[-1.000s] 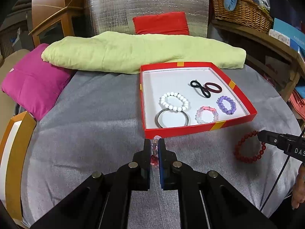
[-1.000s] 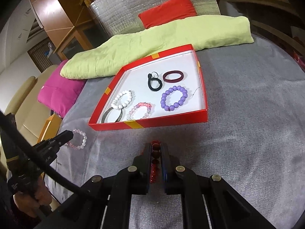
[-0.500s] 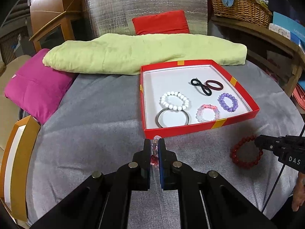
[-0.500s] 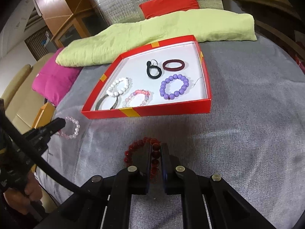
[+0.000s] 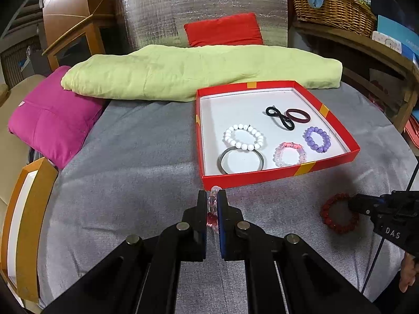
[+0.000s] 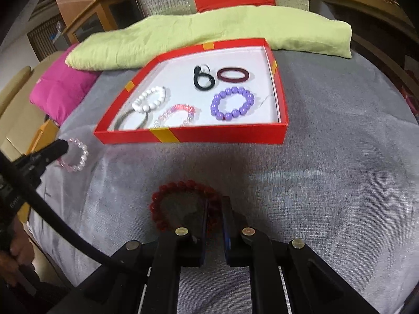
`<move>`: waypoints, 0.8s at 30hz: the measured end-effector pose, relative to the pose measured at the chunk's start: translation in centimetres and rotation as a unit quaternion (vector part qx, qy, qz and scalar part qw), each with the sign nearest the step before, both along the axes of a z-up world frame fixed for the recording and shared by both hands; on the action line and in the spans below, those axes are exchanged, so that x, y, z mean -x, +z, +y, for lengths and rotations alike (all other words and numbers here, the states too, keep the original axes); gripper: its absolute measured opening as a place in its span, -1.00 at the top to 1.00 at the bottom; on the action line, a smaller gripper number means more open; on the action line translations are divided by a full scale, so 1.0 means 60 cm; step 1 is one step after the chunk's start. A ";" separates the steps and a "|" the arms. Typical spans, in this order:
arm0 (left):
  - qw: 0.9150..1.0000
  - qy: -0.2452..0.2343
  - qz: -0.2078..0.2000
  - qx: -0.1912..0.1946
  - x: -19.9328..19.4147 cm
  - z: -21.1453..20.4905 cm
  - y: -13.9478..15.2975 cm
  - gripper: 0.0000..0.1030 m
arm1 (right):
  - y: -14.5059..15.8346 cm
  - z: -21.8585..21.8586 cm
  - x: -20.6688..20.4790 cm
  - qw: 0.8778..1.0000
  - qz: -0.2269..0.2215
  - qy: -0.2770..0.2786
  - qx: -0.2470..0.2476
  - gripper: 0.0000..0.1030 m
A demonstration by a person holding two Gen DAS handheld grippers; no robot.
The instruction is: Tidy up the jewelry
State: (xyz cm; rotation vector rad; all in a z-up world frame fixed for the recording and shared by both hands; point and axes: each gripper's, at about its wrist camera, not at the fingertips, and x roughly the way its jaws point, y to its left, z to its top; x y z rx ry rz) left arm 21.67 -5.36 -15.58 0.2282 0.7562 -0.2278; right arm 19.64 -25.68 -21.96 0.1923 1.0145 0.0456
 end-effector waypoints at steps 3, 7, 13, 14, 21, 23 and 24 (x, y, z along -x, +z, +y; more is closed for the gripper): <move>1.000 0.001 0.002 0.000 -0.001 0.000 -0.001 0.85 | 0.000 0.008 0.001 1.000 -0.004 0.008 0.020 0.79; 1.000 0.003 0.004 0.000 -0.002 0.000 -0.002 0.85 | -0.001 0.020 0.005 0.999 -0.012 0.020 0.047 0.78; 1.000 0.006 0.010 0.000 -0.005 0.001 -0.006 0.85 | 0.002 0.034 0.011 0.997 -0.025 0.035 0.070 0.80; 1.000 0.007 0.011 0.000 -0.005 0.002 -0.007 0.85 | 0.004 0.034 0.011 0.997 -0.027 0.036 0.067 0.80; 1.000 0.014 0.013 0.001 -0.007 0.004 -0.008 0.85 | 0.029 0.029 0.020 0.997 -0.062 0.030 0.034 0.80; 1.000 0.014 0.015 0.002 -0.008 0.003 -0.009 0.85 | 0.036 0.028 0.022 0.997 -0.073 0.029 0.023 0.80; 1.000 0.014 0.015 0.001 -0.009 0.002 -0.009 0.85 | 0.041 0.026 0.024 0.996 -0.081 0.028 0.013 0.80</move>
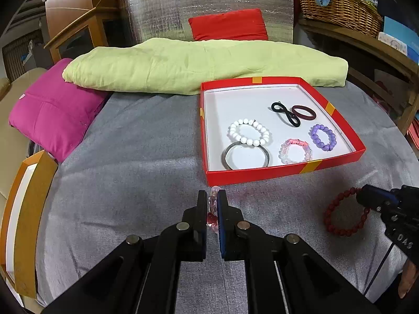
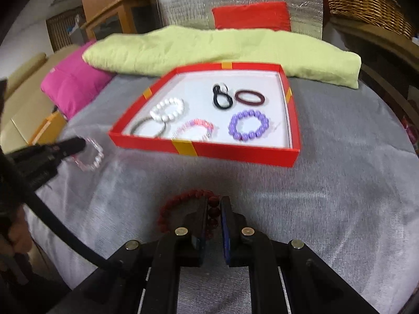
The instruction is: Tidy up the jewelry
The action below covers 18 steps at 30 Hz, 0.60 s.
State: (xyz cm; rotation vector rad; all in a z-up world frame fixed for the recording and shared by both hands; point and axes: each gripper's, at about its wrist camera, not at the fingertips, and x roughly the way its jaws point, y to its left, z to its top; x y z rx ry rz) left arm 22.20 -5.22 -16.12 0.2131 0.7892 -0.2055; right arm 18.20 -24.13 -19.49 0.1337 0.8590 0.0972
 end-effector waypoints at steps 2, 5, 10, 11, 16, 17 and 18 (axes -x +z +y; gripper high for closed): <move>1.000 0.000 -0.001 -0.001 0.000 0.000 0.000 0.85 | 0.008 -0.004 0.002 1.000 -0.010 -0.001 -0.017 0.80; 1.000 0.002 0.001 0.000 0.000 -0.001 0.000 0.85 | 0.018 -0.012 0.004 0.999 -0.022 -0.004 -0.046 0.80; 1.000 0.002 0.000 0.000 0.000 -0.003 0.001 0.85 | 0.034 -0.021 0.010 0.997 -0.046 -0.013 -0.067 0.80; 1.000 0.003 0.000 0.000 0.000 -0.005 0.001 0.85 | 0.036 -0.022 0.011 0.996 -0.050 -0.014 -0.071 0.80; 1.000 0.002 -0.003 0.003 0.000 -0.013 0.005 0.85 | 0.040 -0.025 0.015 0.995 -0.055 -0.016 -0.076 0.80; 1.000 0.002 -0.004 0.003 0.000 -0.015 0.006 0.85 | 0.040 -0.025 0.015 0.995 -0.055 -0.017 -0.076 0.80; 1.000 0.002 -0.004 0.003 -0.001 -0.017 0.006 0.85 | 0.041 -0.026 0.015 0.995 -0.056 -0.018 -0.077 0.80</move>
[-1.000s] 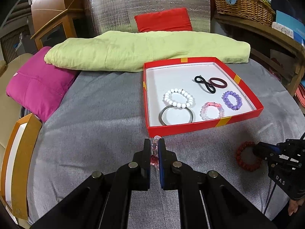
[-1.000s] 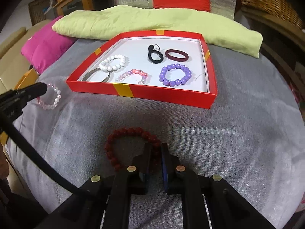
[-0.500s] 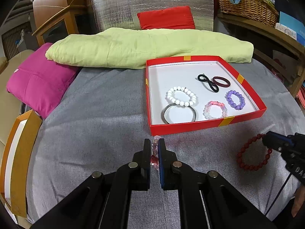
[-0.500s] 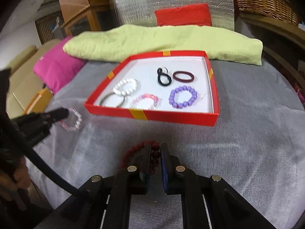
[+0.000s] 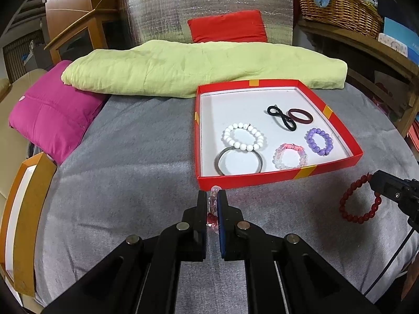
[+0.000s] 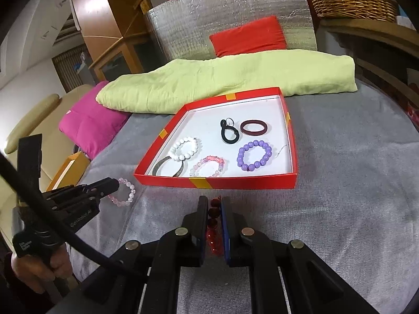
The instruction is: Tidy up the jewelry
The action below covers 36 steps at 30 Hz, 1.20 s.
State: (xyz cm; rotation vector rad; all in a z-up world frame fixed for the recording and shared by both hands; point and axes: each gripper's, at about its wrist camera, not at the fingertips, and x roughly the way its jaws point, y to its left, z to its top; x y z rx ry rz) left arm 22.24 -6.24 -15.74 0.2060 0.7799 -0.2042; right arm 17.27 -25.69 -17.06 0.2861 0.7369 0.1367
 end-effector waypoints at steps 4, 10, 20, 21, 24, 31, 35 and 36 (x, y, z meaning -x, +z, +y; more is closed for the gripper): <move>1.000 -0.004 -0.002 -0.001 0.000 -0.008 0.002 0.85 | 0.000 -0.003 0.001 1.000 0.001 -0.001 0.000 0.80; 1.000 -0.008 -0.005 -0.001 0.001 -0.020 0.005 0.85 | -0.002 -0.004 0.001 1.000 0.005 -0.001 0.001 0.80; 1.000 -0.012 -0.010 -0.005 0.003 -0.030 0.007 0.85 | 0.000 -0.007 0.004 1.000 0.007 0.000 -0.001 0.80; 1.000 -0.012 -0.011 -0.006 0.004 -0.030 0.008 0.85 | 0.000 -0.007 0.004 1.000 0.007 0.001 -0.002 0.80; 1.000 -0.013 -0.011 -0.006 0.003 -0.031 0.008 0.85 | 0.000 -0.006 0.005 1.000 0.008 0.001 -0.002 0.80; 1.000 -0.012 -0.011 -0.006 0.003 -0.032 0.008 0.85 | -0.001 -0.005 0.005 1.000 0.009 0.002 -0.007 0.80; 1.000 -0.012 -0.010 -0.007 0.002 -0.033 0.008 0.85 | 0.000 -0.005 0.006 1.000 0.007 0.003 -0.011 0.80; 1.000 -0.013 -0.010 -0.007 0.002 -0.033 0.008 0.85 | 0.000 -0.006 0.006 1.000 0.007 0.004 -0.013 0.80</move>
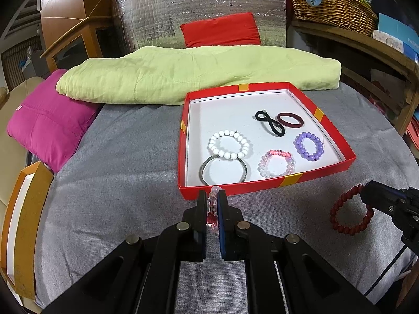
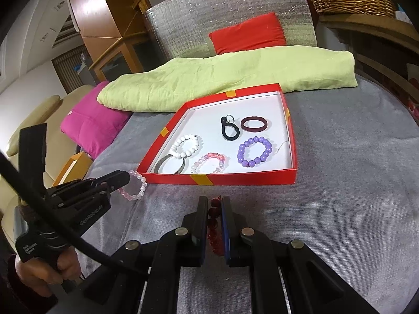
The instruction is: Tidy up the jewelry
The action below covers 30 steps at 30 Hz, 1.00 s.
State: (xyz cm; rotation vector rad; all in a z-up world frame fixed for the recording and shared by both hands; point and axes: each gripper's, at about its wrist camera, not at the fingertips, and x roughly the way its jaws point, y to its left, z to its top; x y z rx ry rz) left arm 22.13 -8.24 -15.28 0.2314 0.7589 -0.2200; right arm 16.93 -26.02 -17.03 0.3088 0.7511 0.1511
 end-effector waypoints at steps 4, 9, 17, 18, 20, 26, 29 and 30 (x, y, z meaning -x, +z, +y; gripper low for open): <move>1.000 0.001 0.000 0.002 -0.001 0.001 0.000 0.85 | 0.004 -0.001 0.001 1.000 -0.006 0.000 -0.009 0.80; 1.000 0.002 -0.001 0.003 -0.002 0.000 0.002 0.85 | 0.010 0.001 0.004 1.000 -0.012 0.002 -0.014 0.80; 1.000 0.003 -0.003 0.004 -0.004 -0.002 0.004 0.85 | 0.014 0.005 0.005 1.000 -0.015 0.005 -0.018 0.80; 1.000 0.003 -0.002 0.005 -0.004 -0.002 0.005 0.85 | 0.014 0.005 0.005 1.000 -0.015 0.005 -0.019 0.80; 1.000 0.003 -0.003 0.006 -0.005 -0.002 0.006 0.85 | 0.015 0.005 0.005 1.000 -0.015 0.004 -0.020 0.80; 1.000 0.005 -0.004 0.012 -0.009 -0.002 0.010 0.85 | 0.018 0.007 0.003 1.000 -0.018 0.003 -0.022 0.80; 1.000 0.006 -0.004 0.016 -0.011 -0.002 0.011 0.85 | 0.021 0.006 0.002 0.999 -0.021 0.001 -0.023 0.80; 1.000 0.006 -0.004 0.016 -0.012 -0.001 0.012 0.85 | 0.021 0.005 0.002 0.999 -0.022 0.000 -0.025 0.80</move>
